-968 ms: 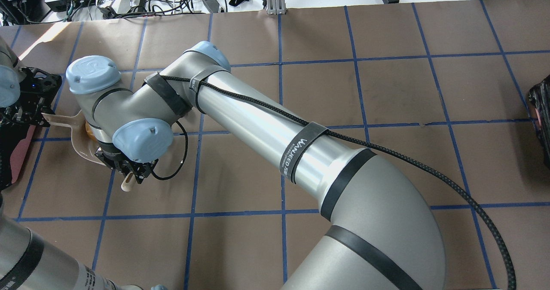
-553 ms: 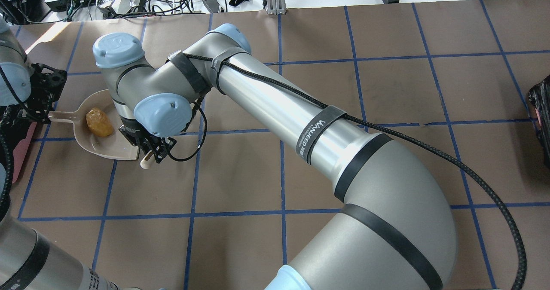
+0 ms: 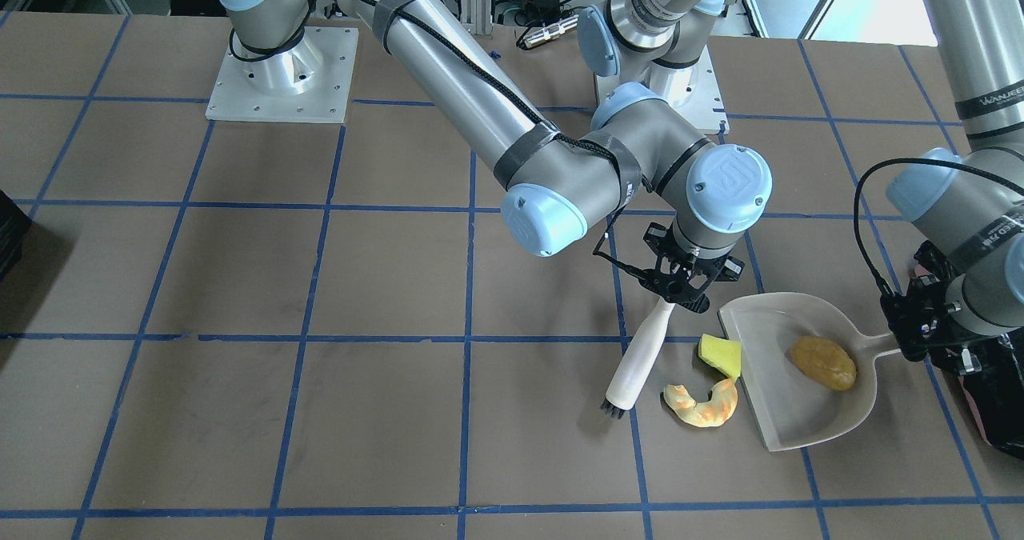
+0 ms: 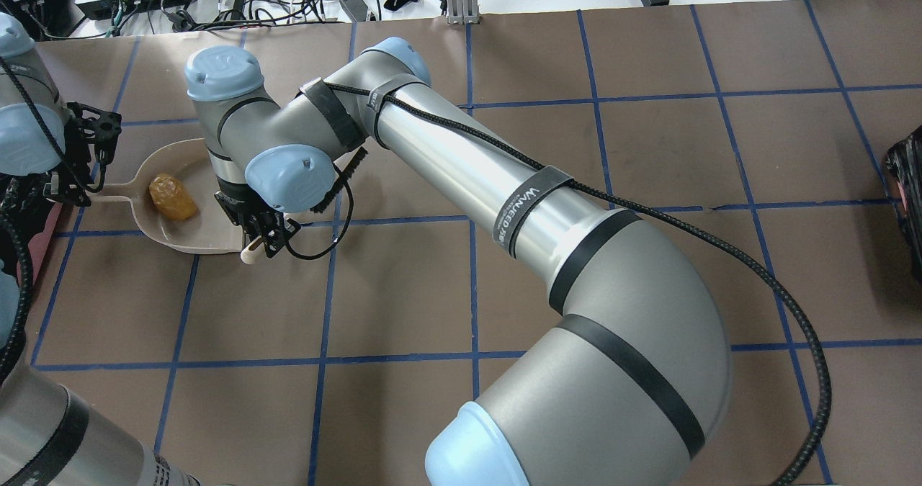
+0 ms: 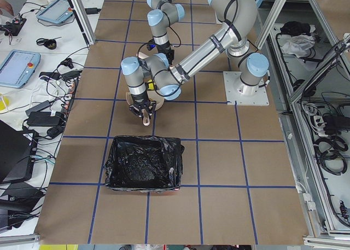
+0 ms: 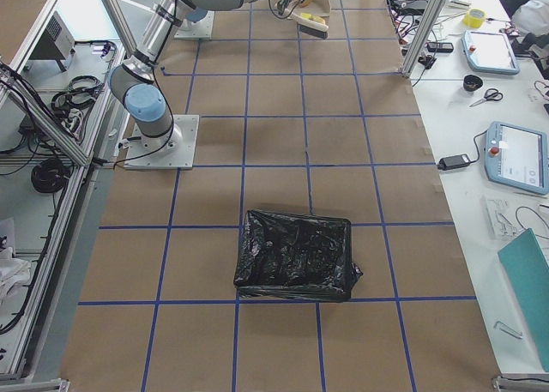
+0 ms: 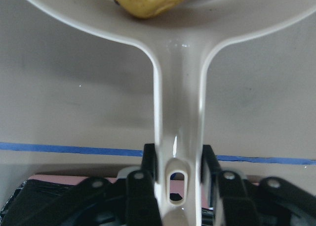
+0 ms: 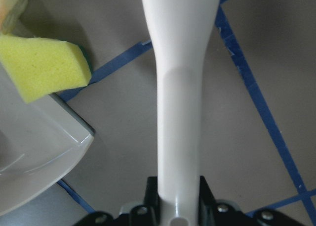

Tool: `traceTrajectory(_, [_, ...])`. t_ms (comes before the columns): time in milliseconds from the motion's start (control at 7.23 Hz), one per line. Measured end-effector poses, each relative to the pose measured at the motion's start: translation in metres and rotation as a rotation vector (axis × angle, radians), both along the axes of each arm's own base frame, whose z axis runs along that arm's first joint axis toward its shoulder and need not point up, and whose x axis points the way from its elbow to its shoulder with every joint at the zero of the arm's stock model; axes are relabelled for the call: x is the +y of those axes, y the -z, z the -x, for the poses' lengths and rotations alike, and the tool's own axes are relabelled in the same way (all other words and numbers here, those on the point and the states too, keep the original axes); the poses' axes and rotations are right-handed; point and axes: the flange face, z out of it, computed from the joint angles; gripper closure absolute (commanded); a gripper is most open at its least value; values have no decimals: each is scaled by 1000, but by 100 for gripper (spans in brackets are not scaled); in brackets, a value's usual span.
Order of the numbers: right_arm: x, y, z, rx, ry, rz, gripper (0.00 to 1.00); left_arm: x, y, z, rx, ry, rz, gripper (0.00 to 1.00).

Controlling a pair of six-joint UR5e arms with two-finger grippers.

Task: Sweep and dump trash in nearest bin
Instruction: 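Sweep the pastry and yellow sponge into the dustpan with the brush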

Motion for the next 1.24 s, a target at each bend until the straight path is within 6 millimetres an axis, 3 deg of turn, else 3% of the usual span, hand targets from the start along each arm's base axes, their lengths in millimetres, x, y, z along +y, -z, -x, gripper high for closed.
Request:
traceTrajectory(829, [-1, 31, -19, -130, -308, 38, 100, 0, 3, 0, 3, -3, -2, 100])
traceTrajectory(1244, [31, 43, -47, -229, -654, 111, 100, -1, 3, 1, 3, -2, -3, 100])
